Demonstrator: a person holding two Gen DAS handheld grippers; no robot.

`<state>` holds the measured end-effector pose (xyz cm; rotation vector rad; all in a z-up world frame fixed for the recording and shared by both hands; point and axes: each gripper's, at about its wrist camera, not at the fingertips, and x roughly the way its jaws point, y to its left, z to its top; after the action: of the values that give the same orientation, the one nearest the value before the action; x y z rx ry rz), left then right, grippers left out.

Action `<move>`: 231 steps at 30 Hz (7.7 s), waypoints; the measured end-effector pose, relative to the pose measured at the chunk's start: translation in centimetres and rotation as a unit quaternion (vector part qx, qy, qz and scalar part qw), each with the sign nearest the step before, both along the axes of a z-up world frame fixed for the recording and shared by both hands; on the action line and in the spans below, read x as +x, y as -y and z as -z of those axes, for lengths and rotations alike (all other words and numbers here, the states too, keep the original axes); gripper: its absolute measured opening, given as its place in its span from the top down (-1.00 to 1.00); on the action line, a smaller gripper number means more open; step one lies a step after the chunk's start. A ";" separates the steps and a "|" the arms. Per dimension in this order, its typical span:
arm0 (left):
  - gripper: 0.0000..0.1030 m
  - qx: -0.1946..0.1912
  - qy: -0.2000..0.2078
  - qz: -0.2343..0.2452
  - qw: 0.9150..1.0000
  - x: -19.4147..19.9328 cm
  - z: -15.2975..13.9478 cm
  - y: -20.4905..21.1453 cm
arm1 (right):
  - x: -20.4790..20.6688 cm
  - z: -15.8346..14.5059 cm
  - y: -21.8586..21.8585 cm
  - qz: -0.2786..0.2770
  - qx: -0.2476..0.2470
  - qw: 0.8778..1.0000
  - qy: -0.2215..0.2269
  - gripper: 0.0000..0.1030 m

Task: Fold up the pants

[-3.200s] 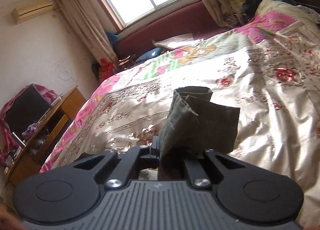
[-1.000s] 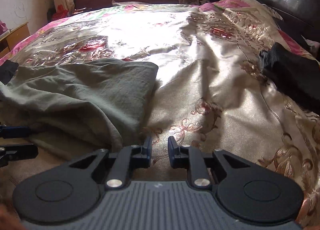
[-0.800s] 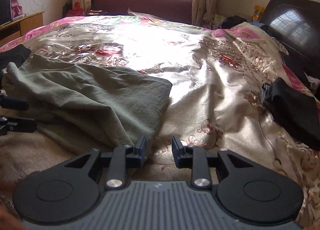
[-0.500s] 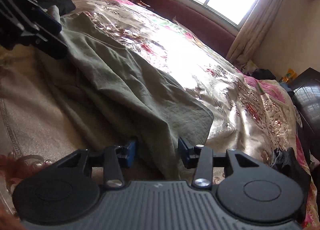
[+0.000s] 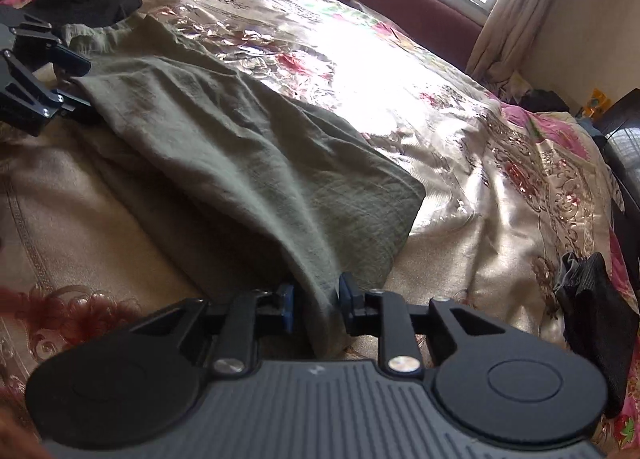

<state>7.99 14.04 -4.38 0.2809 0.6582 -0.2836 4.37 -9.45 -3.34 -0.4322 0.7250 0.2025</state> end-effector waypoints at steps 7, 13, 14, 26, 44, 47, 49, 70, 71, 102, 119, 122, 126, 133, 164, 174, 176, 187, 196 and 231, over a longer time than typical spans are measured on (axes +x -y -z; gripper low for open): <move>-0.63 0.036 0.001 -0.073 0.997 2.1 0.3 -2.0 | 3.1 -2.8 -2.0 -0.046 0.033 0.998 0.015 0.15; -0.63 -0.008 0.018 -0.096 0.995 0.2 -0.2 -4.6 | 4.8 -2.5 1.9 0.045 0.110 0.992 -0.032 0.12; -0.64 -0.015 0.027 -0.097 0.995 -0.1 -0.6 -4.8 | 5.2 -2.2 3.2 0.079 0.128 0.988 -0.036 0.11; -0.64 -0.020 0.074 -0.068 0.995 1.6 -2.7 -3.1 | 8.0 3.2 9.9 0.162 0.328 0.925 -0.104 -0.04; -0.67 -0.011 0.000 0.015 1.000 3.9 2.3 3.1 | 10.4 5.6 10.6 0.145 0.485 0.846 -0.167 0.76; -0.67 -0.006 -0.006 0.022 1.000 3.7 2.0 3.8 | 9.5 5.3 12.8 0.169 0.512 0.826 -0.161 0.86; -0.67 -0.012 -0.015 0.038 0.999 3.5 1.9 4.6 | 8.6 5.0 14.4 0.188 0.517 0.821 -0.155 0.94; -0.67 -0.052 -0.013 -0.012 0.998 4.4 2.3 3.9 | 7.5 5.2 15.8 0.197 0.508 0.821 -0.171 0.84; -0.68 -0.045 -0.008 -0.012 0.999 4.2 2.6 4.1 | 7.2 4.8 15.9 0.202 0.520 0.812 -0.171 0.84; -0.72 -0.241 -0.041 0.011 0.970 1.3 1.8 -2.0 | 19.0 -3.5 -15.3 0.002 0.347 0.904 -0.250 0.76; -0.72 -0.340 -0.063 -0.041 0.937 0.3 1.7 -5.7 | 18.2 -4.8 -11.1 -0.024 0.272 0.952 -0.140 0.34; -0.71 -0.332 -0.051 -0.049 0.941 0.0 1.5 -5.9 | 19.7 -4.6 -12.9 -0.073 0.247 0.957 -0.134 0.34; -0.71 -0.310 -0.041 -0.056 0.948 -1.4 0.8 -6.4 | 21.2 -4.5 -14.7 -0.120 0.198 0.965 -0.120 0.22; -0.72 -0.286 -0.029 -0.084 0.954 -3.5 -0.1 -8.7 | 22.5 -2.8 -17.0 -0.181 0.165 0.959 -0.143 0.21; -0.76 -0.190 0.043 -0.079 0.978 2.7 -2.4 -6.3 | 21.9 -2.8 -14.1 -0.103 0.178 0.976 -0.064 0.56; -0.76 -0.142 0.014 -0.114 0.983 5.7 -0.2 -5.1 | 18.3 -0.7 -10.0 -0.069 0.190 0.977 -0.069 0.46; -0.77 -0.127 -0.030 -0.132 0.983 6.0 1.8 -5.4 | 18.7 1.6 -8.7 -0.041 0.206 0.972 -0.108 0.46; -0.79 -0.118 0.047 -0.114 0.985 4.8 -3.6 -4.5 | 18.4 -1.8 -9.1 -0.069 0.249 0.965 -0.051 0.41; -0.80 -0.091 -0.037 -0.129 0.987 6.6 1.8 -4.3 | 21.1 2.7 -11.0 -0.047 0.246 0.960 -0.123 0.35; -0.80 -0.031 -0.049 -0.077 0.995 4.2 -1.4 -1.1 | 9.4 1.7 0.1 0.109 0.334 0.925 -0.142 0.11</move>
<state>12.23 15.15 -2.93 0.1574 0.7628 -0.1710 13.82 -9.59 -5.01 0.3385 0.9285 0.2913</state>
